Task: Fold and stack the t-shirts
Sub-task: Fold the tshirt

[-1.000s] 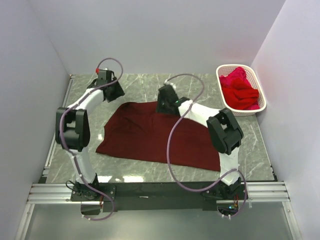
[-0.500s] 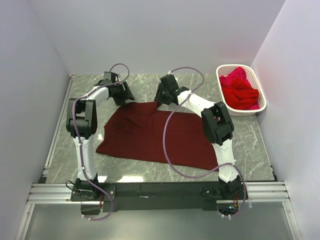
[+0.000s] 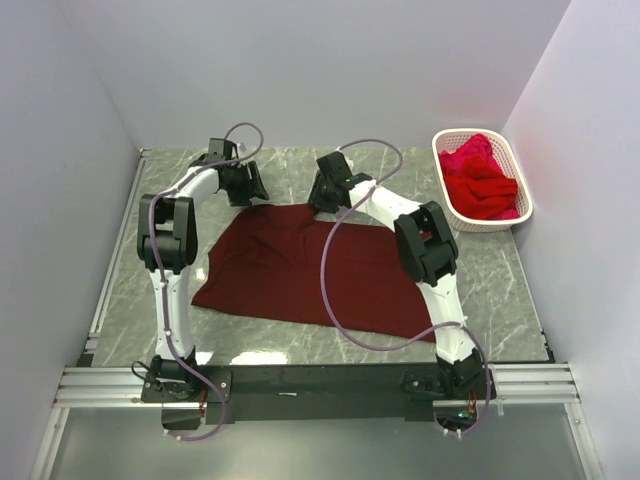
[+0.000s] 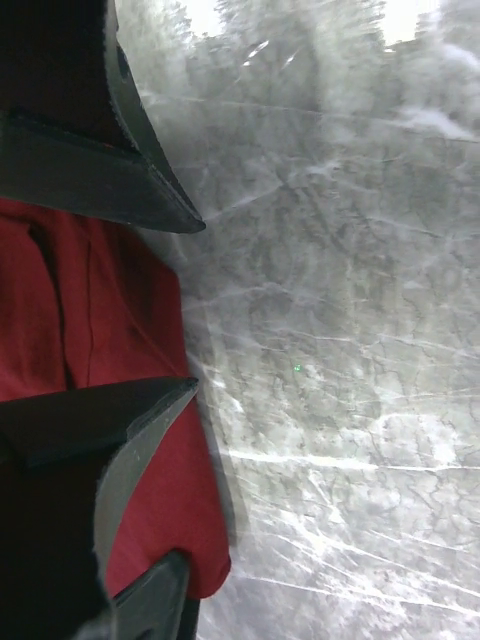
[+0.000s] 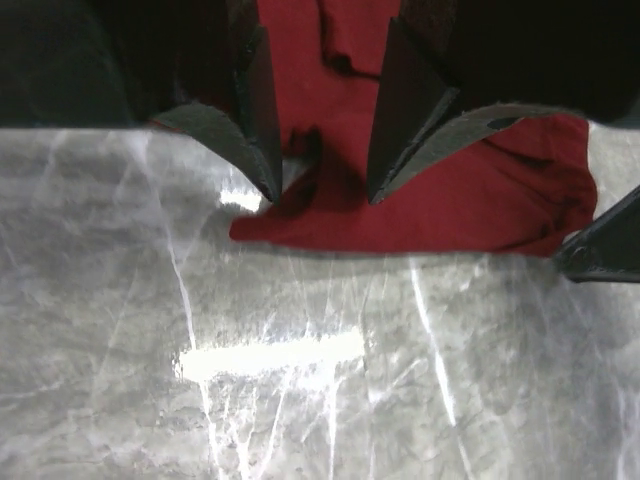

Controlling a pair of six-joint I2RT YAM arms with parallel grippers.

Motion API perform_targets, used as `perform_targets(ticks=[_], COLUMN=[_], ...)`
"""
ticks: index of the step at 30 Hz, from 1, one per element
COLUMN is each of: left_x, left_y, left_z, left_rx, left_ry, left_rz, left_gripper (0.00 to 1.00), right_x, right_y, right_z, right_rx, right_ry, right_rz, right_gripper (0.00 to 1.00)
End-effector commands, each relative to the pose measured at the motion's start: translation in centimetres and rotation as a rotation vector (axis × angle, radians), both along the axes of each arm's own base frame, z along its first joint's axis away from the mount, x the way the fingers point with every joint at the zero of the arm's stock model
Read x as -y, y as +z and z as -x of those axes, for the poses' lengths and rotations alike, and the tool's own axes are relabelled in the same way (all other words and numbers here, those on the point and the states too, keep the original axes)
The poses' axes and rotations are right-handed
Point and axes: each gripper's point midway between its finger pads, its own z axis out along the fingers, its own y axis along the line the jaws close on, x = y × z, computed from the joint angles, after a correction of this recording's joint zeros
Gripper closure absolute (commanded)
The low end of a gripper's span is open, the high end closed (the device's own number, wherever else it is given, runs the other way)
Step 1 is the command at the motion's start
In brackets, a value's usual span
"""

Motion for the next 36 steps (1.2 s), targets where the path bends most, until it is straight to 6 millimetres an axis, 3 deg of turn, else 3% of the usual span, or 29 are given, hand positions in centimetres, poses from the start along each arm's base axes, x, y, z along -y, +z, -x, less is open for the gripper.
perform_targets(ticks=[1,8,12,16,20,25,31,32,34,35,36], left_x=[0.2,1.3,1.4,1.8,2.6,3.5,3.0,2.8,1.8,1.4,1.3], left_y=[0.2,-0.7,-1.0,-0.2,1.2,4.5,8.7,9.1,9.9,9.9,10.3], left_z=[-0.8,-0.2,-0.3,-0.8,-1.6,-2.8,-4.1,-4.1,-4.0,-3.8,-3.4], left_rx=[0.023,0.011,0.011,0.046,0.103,0.208,0.314,0.320,0.307,0.293,0.285], left_ry=[-0.058,-0.114,-0.127,-0.141,-0.155,-0.134,-0.065,-0.054,-0.005,0.015,0.028], left_rz=[-0.034,-0.037,-0.037,-0.019,0.022,0.099,0.146,0.148,0.132,0.124,0.121], left_gripper=[0.35,0.39,0.46,0.56,0.76,0.99,0.99,0.99,0.99,0.98,0.95], right_x=[-0.3,-0.1,-0.1,-0.4,-1.4,-1.8,-2.2,-2.2,-2.9,-2.8,-3.2], right_y=[-0.4,-1.3,-0.5,0.9,2.9,5.4,7.4,6.8,8.5,7.5,8.0], right_z=[-0.7,-0.6,-1.7,-2.8,-3.4,-4.3,-3.9,-3.3,-2.5,-1.6,-1.2], right_rx=[-0.021,-0.043,-0.015,0.038,0.104,0.191,0.257,0.256,0.316,0.315,0.348], right_ry=[-0.035,-0.072,-0.071,-0.052,0.003,0.037,0.090,0.110,0.144,0.176,0.198], right_rz=[-0.015,-0.036,-0.059,-0.073,-0.110,-0.118,-0.114,-0.097,-0.101,-0.069,-0.067], right_gripper=[0.57,0.67,0.88,1.00,1.00,1.00,1.00,1.00,1.00,1.00,1.00])
